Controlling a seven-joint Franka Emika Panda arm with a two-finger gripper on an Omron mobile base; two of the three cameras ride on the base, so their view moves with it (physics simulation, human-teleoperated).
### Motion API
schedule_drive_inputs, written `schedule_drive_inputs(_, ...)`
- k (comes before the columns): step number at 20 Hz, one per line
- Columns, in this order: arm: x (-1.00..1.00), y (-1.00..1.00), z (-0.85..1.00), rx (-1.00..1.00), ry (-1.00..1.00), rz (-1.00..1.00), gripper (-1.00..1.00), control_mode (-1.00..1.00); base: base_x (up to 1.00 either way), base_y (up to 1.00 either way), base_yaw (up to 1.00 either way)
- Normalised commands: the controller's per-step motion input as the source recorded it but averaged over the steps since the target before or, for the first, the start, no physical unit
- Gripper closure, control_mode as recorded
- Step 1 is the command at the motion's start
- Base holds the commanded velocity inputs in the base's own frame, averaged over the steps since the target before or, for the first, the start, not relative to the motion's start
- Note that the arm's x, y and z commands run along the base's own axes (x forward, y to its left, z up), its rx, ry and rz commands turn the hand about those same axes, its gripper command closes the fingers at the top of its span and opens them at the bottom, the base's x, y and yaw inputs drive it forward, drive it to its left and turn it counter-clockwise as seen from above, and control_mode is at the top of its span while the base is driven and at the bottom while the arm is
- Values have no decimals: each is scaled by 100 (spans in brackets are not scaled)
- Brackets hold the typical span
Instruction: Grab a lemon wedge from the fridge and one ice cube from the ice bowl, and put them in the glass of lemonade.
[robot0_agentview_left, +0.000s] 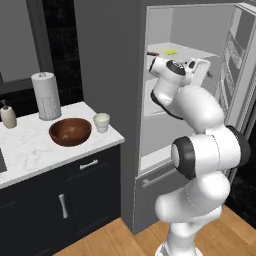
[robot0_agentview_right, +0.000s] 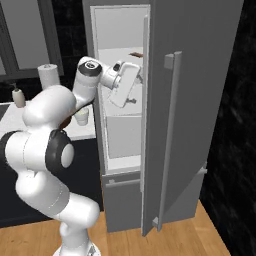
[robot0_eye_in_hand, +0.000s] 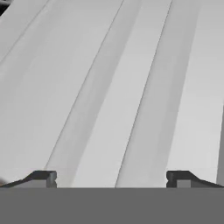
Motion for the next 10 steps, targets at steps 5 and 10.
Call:
schedule_drive_inputs(5, -85, -100, 0, -2, 20, -19, -100, -100, 0, 0, 0)
schedule_drive_inputs(10, -100, -100, 1, 0, 12, -17, -100, -100, 0, 0, 0)
